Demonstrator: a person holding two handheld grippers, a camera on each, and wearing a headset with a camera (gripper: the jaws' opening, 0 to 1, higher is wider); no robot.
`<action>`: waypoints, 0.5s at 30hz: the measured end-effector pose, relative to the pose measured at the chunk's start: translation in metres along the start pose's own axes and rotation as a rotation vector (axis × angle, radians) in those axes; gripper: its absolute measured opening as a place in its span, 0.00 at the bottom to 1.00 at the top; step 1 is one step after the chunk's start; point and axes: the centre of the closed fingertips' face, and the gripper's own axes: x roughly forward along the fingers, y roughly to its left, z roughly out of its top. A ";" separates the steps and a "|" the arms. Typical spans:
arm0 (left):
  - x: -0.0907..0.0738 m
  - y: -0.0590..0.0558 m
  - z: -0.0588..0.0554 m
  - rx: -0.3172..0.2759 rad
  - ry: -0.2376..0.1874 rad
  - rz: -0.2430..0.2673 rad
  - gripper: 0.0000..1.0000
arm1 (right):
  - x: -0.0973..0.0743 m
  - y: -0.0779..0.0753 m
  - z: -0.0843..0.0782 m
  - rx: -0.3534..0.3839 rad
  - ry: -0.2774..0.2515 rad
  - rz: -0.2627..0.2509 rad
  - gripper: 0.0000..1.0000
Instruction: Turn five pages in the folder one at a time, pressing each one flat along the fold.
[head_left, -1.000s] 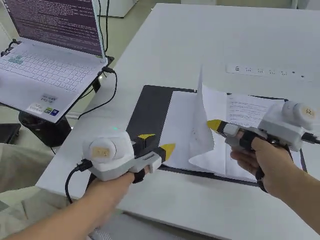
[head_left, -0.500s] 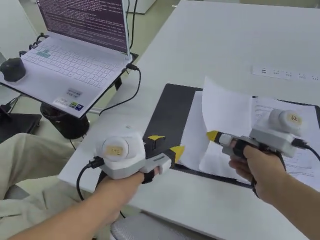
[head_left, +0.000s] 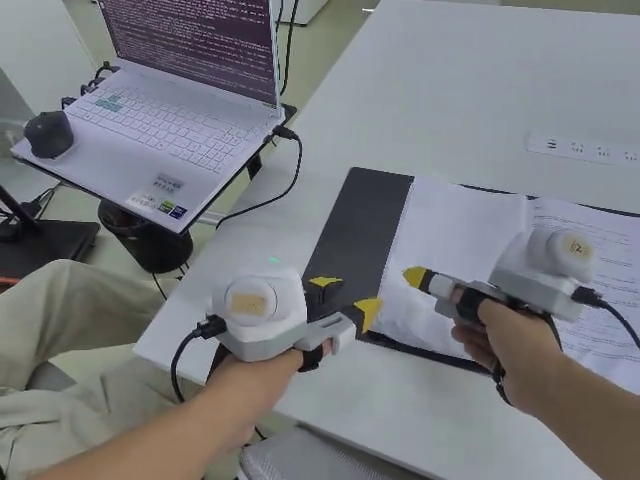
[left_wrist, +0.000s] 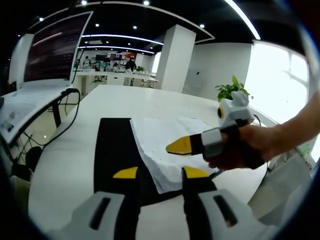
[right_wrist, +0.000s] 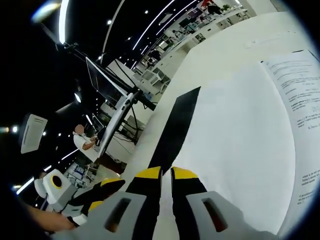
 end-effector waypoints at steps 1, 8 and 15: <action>0.001 0.000 -0.001 0.003 0.002 0.001 0.32 | 0.001 -0.001 -0.002 -0.004 0.001 -0.004 0.06; 0.020 -0.008 -0.009 0.061 0.056 -0.047 0.30 | -0.017 -0.012 -0.001 0.026 -0.030 0.004 0.04; 0.052 -0.022 -0.023 0.119 0.114 -0.092 0.28 | -0.056 -0.017 0.018 0.062 -0.108 0.008 0.04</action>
